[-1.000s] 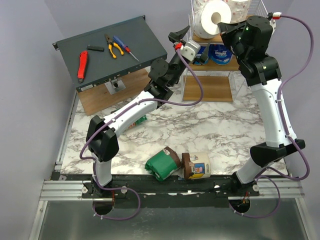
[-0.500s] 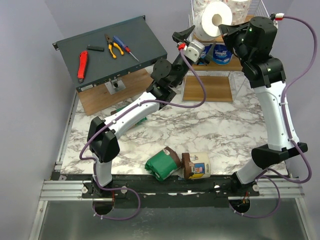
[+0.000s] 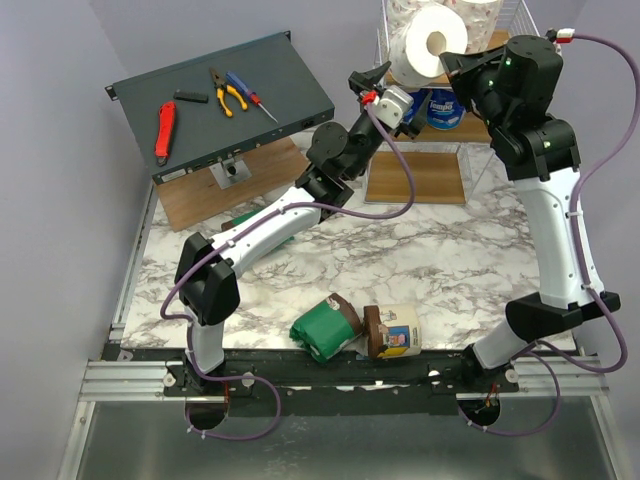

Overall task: Place and organize the paper towels onto the shelf
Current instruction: Place the paper towel on the shelf.

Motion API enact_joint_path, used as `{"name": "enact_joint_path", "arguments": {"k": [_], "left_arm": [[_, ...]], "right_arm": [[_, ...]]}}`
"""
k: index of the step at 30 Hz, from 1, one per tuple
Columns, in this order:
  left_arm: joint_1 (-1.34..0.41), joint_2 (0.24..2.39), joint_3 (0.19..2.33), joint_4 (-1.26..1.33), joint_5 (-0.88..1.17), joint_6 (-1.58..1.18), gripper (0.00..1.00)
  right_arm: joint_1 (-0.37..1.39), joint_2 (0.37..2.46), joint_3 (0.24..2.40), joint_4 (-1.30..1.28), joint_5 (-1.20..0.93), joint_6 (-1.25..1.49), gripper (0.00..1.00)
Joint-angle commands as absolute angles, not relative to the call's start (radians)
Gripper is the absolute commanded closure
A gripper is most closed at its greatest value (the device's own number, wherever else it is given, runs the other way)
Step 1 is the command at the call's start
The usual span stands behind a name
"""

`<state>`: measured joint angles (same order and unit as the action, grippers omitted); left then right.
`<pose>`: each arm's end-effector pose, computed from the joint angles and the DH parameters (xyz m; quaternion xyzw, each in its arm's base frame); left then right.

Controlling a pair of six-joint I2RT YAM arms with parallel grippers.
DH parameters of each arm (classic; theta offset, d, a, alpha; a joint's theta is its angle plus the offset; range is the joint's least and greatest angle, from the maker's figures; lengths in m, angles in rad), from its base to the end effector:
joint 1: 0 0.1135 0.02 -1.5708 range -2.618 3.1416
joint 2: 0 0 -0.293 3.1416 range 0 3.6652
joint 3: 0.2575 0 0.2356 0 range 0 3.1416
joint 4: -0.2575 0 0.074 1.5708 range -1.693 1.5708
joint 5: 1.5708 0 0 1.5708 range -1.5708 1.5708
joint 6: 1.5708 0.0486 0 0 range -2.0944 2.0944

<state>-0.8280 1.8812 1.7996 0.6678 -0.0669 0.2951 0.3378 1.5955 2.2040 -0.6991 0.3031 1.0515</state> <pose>0.3024 -0.3245 0.5015 0.2266 0.4155 -0.2167 0.8538 0.2876 0.0857 0.5750 0.3504 0.6484 0.3411 0.5835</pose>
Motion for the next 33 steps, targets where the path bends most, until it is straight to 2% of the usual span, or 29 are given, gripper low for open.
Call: {"name": "enact_joint_path", "arguments": {"k": [1,16,20,33], "left_arm": [[-0.842,1.866,1.801,0.667,-0.057,0.301,0.04],[-0.840,1.972,1.954,0.601,-0.090,0.296,0.04],[-0.835,1.983,1.962,0.596,-0.093,0.285,0.04],[-0.824,2.000,1.972,0.586,-0.094,0.269,0.05]], "right_arm": [[0.336,1.542,2.230,-0.671,0.280,1.074,0.99],[0.336,1.566,2.215,-0.685,0.289,1.057,0.99],[0.337,1.559,2.185,-0.672,0.286,1.055,0.94],[0.336,1.569,2.170,-0.667,0.311,1.048,0.89]]}}
